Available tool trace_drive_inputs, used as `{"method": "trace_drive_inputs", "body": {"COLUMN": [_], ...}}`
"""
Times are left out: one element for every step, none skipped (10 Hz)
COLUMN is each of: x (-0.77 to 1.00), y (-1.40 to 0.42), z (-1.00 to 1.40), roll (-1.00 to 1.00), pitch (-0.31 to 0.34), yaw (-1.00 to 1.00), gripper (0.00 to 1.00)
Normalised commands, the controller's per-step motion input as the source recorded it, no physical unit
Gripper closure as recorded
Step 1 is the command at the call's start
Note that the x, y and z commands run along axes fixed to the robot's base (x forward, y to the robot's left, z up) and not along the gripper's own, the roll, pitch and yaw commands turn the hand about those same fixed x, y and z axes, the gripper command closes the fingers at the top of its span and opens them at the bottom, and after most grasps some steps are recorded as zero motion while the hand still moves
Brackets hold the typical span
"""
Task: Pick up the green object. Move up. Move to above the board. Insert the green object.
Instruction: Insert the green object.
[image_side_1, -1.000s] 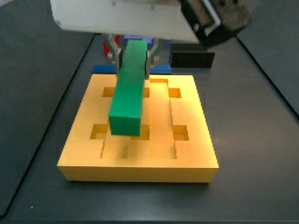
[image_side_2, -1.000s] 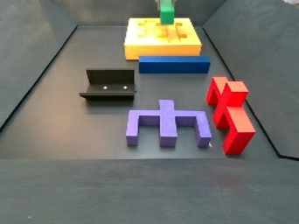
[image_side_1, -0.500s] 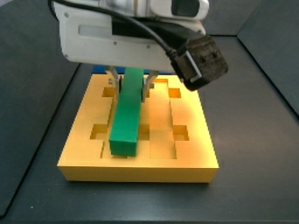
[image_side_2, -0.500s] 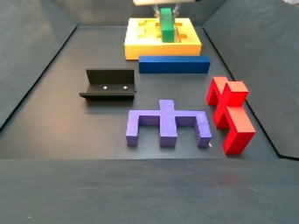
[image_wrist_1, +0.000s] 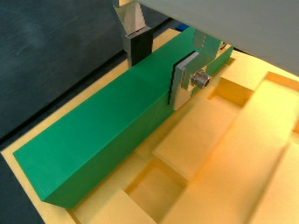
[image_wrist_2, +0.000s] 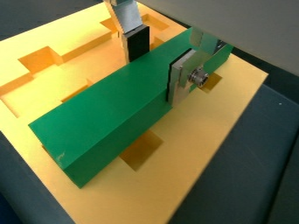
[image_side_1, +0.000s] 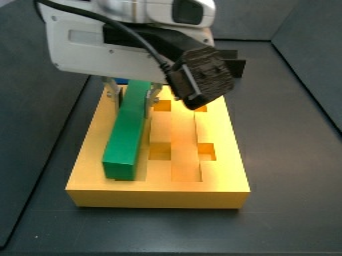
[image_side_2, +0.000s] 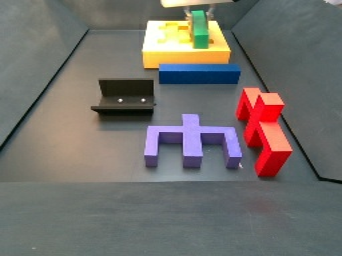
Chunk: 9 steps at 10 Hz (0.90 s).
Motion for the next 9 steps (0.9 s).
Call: {"method": "trace_drive_inputs", "body": {"x": [0.03, 0.34, 0.43, 0.37, 0.23, 0.00, 0.00, 0.00, 0.00], "y": [-0.05, 0.00, 0.00, 0.00, 0.00, 0.00, 0.03, 0.00, 0.00], "z": [-0.27, -0.41, -0.37, -0.28, -0.31, -0.33, -0.41, 0.00, 0.00], "roll": [0.16, 0.09, 0.07, 0.12, 0.15, 0.12, -0.06, 0.00, 0.00], "pitch": [0.000, 0.039, 0.073, 0.101, 0.079, 0.000, 0.000, 0.000, 0.000], "yaw": [0.38, 0.20, 0.11, 0.00, 0.00, 0.00, 0.00, 0.00, 0.00], "gripper": [1.00, 1.00, 1.00, 1.00, 1.00, 1.00, 1.00, 1.00, 1.00]}}
